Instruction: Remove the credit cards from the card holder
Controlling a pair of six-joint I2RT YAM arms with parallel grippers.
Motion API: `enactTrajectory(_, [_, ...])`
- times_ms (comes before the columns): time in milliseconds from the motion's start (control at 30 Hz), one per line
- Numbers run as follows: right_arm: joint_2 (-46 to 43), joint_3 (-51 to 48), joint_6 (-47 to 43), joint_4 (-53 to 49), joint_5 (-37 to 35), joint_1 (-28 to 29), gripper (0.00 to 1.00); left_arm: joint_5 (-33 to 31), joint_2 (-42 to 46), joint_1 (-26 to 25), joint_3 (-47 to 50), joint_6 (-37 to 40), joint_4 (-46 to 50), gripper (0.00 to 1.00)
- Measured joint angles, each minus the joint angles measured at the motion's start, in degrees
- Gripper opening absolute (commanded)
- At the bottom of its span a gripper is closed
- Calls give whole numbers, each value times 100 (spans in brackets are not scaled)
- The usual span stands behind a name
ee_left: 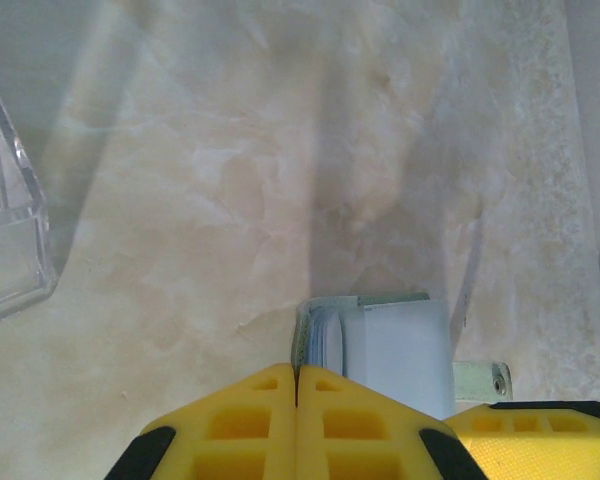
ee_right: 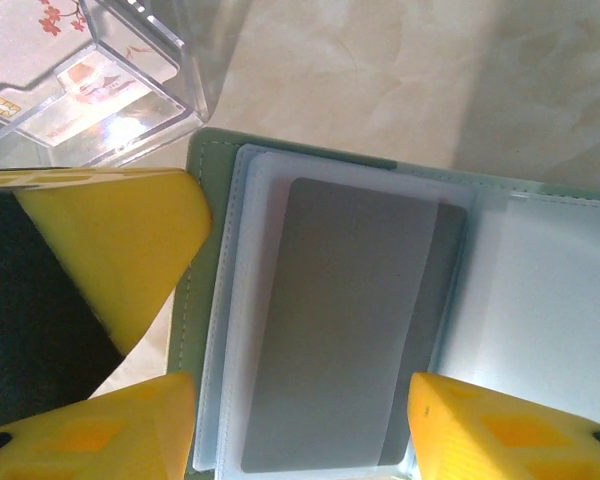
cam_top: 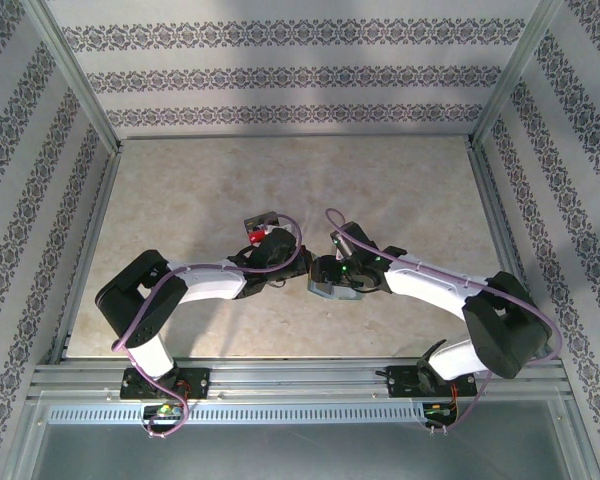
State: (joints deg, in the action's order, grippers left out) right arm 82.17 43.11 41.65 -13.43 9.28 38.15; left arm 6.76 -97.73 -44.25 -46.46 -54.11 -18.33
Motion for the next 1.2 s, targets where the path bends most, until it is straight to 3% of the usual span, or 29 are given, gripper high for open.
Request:
enactTrajectory(433, [407, 0, 24, 160, 46, 37, 61, -138, 0, 2, 76, -22, 133, 0])
enactTrajectory(800, [-44, -293, 17, 304, -109, 348, 67, -144, 63, 0, 85, -81, 133, 0])
enactTrajectory(1200, [48, -435, 42, 409, -227, 450, 60, -146, 63, -15, 83, -168, 127, 0])
